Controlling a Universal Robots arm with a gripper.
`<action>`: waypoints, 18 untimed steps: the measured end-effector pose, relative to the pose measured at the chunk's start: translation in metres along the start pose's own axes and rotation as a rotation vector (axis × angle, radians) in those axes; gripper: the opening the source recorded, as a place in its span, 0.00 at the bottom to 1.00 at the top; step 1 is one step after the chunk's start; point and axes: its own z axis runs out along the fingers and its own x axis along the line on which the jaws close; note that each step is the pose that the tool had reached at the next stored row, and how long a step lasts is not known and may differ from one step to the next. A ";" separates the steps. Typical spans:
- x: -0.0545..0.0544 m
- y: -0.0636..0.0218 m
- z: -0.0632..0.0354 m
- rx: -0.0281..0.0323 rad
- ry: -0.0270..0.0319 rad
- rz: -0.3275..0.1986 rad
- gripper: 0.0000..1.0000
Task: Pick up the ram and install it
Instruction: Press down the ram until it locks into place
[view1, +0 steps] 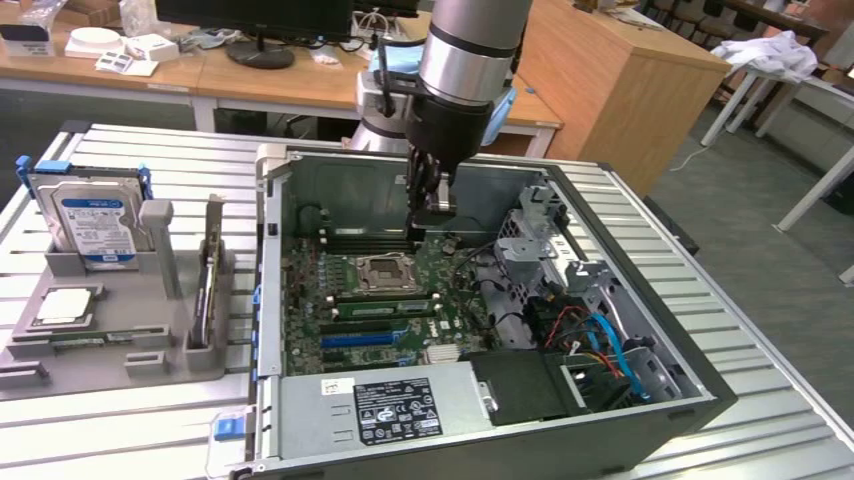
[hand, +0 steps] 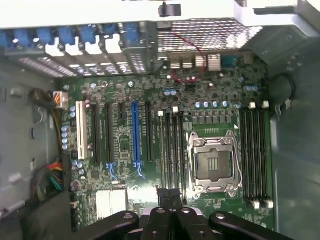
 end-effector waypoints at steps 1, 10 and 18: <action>0.000 0.0000 0.0001 -0.0001 -0.0004 0.019 0.11; 0.000 0.0001 0.0006 -0.0011 -0.0039 0.160 0.11; 0.000 0.0003 0.0008 -0.0018 -0.0064 0.267 0.11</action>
